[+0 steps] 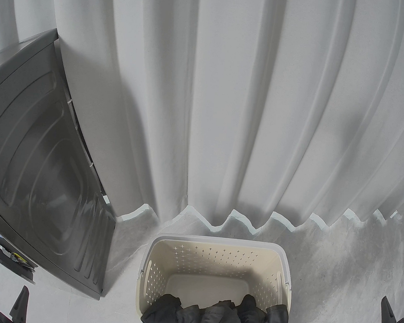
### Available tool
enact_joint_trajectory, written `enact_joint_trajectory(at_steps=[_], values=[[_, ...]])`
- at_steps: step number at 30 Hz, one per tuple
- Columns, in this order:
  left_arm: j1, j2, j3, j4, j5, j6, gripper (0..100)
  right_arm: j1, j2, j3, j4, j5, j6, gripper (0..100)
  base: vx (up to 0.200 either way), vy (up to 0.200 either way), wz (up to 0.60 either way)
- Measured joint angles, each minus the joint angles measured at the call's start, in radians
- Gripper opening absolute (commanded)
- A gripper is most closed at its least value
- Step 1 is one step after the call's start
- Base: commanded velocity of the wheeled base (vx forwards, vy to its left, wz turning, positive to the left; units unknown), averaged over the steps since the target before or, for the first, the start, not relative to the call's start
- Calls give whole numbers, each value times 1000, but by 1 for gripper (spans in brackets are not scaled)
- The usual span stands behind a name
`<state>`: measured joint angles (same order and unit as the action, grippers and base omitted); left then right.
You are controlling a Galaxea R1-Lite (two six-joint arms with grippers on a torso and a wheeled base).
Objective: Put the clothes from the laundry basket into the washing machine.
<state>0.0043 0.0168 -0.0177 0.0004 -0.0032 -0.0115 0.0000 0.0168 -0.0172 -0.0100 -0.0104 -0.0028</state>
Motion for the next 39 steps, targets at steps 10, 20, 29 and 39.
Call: enact_joint_trajectory(at_steps=[10,20,29,39], values=[[0,0,0,0,0,0,100,0,0,0,0,0,0,100,60,0,0],[0,0,0,0,0,1,100,0,0,0,0,0,0,100,0,0,0],[0,0,0,0,0,1,100,0,0,0,0,0,0,100,0,0,0],[0,0,0,0,0,1,100,0,0,0,0,0,0,100,0,0,0]])
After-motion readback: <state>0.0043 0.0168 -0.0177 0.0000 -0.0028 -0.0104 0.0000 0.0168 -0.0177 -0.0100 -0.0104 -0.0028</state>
